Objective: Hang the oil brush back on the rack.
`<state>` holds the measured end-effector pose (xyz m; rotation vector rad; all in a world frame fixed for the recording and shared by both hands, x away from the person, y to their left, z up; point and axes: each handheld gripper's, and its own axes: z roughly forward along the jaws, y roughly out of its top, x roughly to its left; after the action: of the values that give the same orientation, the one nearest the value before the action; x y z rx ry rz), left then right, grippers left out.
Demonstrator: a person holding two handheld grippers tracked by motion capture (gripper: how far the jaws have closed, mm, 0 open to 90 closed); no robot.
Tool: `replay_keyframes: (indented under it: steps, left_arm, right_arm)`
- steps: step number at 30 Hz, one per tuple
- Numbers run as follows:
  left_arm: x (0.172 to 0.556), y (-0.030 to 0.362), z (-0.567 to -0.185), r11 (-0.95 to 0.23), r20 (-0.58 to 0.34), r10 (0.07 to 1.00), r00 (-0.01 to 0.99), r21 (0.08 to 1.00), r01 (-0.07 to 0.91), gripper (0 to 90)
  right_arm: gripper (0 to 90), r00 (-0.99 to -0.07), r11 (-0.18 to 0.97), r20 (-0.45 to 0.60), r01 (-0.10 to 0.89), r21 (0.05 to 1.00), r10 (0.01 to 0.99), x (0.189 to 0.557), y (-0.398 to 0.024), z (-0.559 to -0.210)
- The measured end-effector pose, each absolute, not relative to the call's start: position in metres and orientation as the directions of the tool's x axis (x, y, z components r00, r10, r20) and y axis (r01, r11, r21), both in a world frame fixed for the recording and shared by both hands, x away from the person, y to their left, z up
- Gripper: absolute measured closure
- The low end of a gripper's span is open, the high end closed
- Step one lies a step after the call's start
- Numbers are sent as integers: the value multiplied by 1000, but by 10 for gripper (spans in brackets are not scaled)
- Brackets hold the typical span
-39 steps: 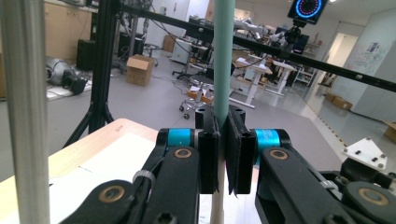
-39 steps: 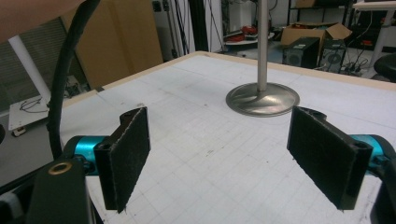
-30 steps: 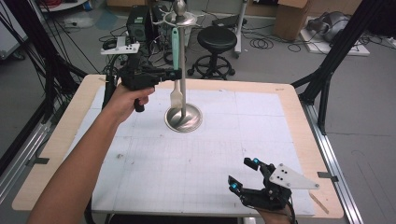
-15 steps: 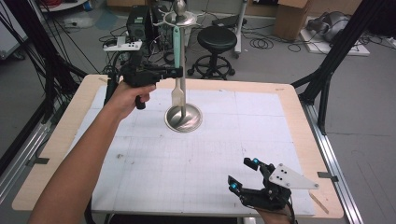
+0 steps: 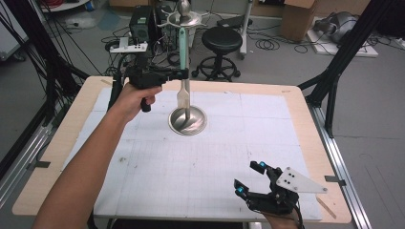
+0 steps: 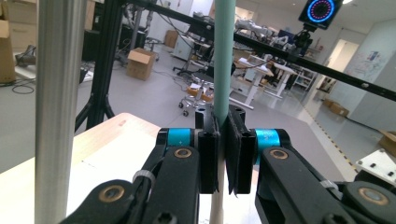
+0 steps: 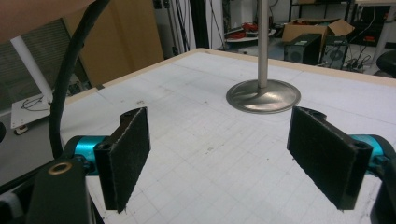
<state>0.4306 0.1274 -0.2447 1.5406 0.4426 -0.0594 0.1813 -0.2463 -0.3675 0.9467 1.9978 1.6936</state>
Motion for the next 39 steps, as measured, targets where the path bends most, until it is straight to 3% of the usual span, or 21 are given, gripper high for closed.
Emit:
replay_keyframes:
  steps: [5,13,16,29,39]
  left_arm:
    - [428,126,-244,35,-298,258,919,953,300,822]
    - [414,129,-246,16,-235,388,891,968,249,437]
    - [407,135,-249,10,-198,449,871,976,217,367]
    - [348,162,-286,43,-163,502,849,986,164,194]
    - [295,184,-327,17,-113,519,847,992,122,200]
  right_arm:
    - [200,-710,62,149,262,963,689,182,-248,-368]
    - [200,-704,62,145,259,964,695,181,-250,-368]
    - [201,-702,59,148,261,963,697,180,-251,-368]
    - [200,-676,36,154,257,966,721,173,-265,-369]
    - [176,-631,92,103,268,959,769,175,-266,-379]
